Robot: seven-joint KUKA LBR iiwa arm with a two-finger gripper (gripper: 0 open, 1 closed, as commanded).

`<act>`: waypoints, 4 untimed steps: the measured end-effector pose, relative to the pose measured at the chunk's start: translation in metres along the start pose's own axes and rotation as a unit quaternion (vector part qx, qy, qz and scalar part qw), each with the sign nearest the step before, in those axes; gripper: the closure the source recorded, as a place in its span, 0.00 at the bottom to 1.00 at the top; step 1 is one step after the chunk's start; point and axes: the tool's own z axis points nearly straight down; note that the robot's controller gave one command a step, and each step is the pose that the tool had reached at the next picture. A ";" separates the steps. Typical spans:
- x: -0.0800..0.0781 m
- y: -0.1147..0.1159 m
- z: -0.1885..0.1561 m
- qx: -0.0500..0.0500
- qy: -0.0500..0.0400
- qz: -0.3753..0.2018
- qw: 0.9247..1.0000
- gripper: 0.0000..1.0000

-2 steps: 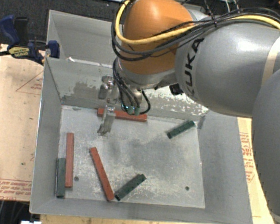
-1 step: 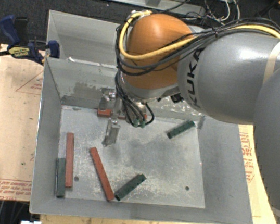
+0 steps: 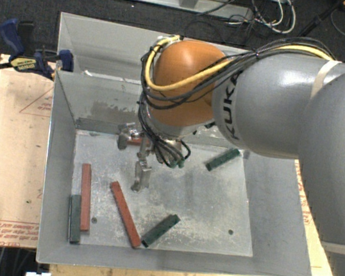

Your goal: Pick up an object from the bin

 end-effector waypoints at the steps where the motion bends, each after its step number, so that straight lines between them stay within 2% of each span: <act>1: 0.036 -0.019 0.022 -0.001 0.006 -0.050 0.999 0.00; 2: 0.048 -0.021 0.033 0.000 0.003 -0.018 1.000 0.00; 3: 0.070 -0.030 0.030 -0.001 0.003 -0.187 0.982 0.00; 4: 0.099 -0.030 0.020 -0.002 0.003 -0.226 0.974 0.00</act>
Offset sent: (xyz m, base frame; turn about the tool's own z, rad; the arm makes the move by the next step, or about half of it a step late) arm -0.0498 -0.0373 -0.0500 -0.2711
